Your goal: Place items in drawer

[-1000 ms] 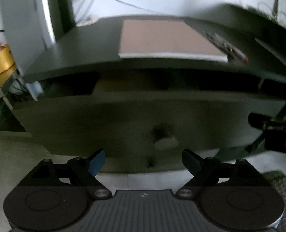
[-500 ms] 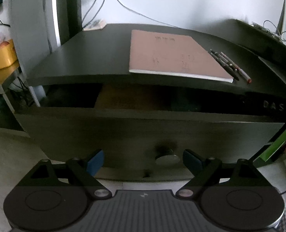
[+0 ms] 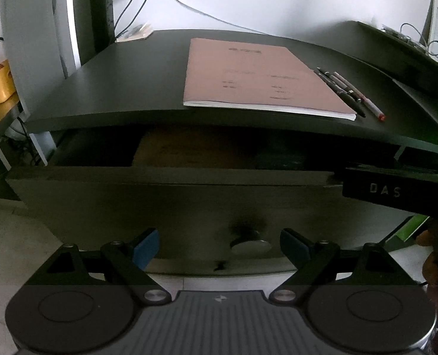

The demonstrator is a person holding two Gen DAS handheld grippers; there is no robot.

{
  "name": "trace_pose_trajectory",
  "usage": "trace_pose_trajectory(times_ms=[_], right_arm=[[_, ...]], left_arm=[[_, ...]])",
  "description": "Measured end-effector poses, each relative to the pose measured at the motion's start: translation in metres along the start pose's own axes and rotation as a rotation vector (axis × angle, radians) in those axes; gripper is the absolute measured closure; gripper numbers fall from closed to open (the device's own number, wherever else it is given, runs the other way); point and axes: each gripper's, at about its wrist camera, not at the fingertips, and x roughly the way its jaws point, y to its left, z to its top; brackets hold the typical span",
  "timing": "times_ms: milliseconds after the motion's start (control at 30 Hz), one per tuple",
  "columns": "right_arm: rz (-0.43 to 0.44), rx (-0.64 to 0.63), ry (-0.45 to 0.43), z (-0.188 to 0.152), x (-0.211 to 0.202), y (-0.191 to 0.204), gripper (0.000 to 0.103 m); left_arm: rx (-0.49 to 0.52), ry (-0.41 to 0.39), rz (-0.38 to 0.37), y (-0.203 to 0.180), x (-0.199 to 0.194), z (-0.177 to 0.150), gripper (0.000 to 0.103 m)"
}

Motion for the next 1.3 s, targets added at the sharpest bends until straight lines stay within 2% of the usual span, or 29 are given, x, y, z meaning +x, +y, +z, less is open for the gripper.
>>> trace_pose_trajectory(times_ms=[233,333,367,400,433,500,533,700,800,933,1067,1133,1300], right_arm=[[0.032,-0.065,0.021,-0.005,-0.005,0.005,0.0],[-0.099,-0.286,0.065,-0.019,0.001,0.033,0.0],[-0.129,-0.337,0.058,-0.025,0.001,0.04,0.003],[-0.115,-0.339,0.04,-0.029,-0.003,0.043,0.006],[-0.056,-0.304,0.033,-0.029,-0.01,0.041,0.012],[0.051,-0.214,0.029,-0.022,-0.021,0.034,0.013],[0.07,-0.18,0.019,-0.018,-0.025,0.031,0.012],[0.071,-0.071,-0.071,0.006,-0.043,0.015,0.012],[0.037,-0.029,-0.089,0.017,-0.04,0.007,0.012],[-0.007,-0.006,-0.032,0.021,-0.019,0.004,0.014],[0.016,0.025,0.041,0.014,-0.002,0.0,0.013],[-0.002,-0.018,0.017,0.008,-0.001,0.005,0.012],[0.005,-0.025,0.006,0.002,-0.001,0.008,0.009]], left_arm=[[-0.002,-0.03,0.04,0.003,-0.019,-0.001,0.014],[-0.007,-0.045,0.052,0.005,-0.031,-0.004,0.014],[-0.008,-0.051,0.055,0.005,-0.035,-0.005,0.014],[-0.01,-0.056,0.062,0.007,-0.039,-0.006,0.013],[-0.012,-0.062,0.068,0.008,-0.043,-0.008,0.013],[-0.023,-0.069,0.085,0.012,-0.049,-0.01,0.013],[-0.032,-0.073,0.093,0.014,-0.051,-0.01,0.013],[-0.062,-0.111,0.137,0.021,-0.059,-0.004,0.013],[-0.076,-0.123,0.136,0.022,-0.059,0.002,0.013],[-0.073,-0.112,0.128,0.02,-0.052,0.003,0.013],[-0.071,-0.095,0.13,0.019,-0.042,-0.001,0.013],[-0.07,-0.087,0.132,0.018,-0.038,-0.004,0.013],[-0.067,-0.072,0.126,0.016,-0.034,-0.006,0.013]])
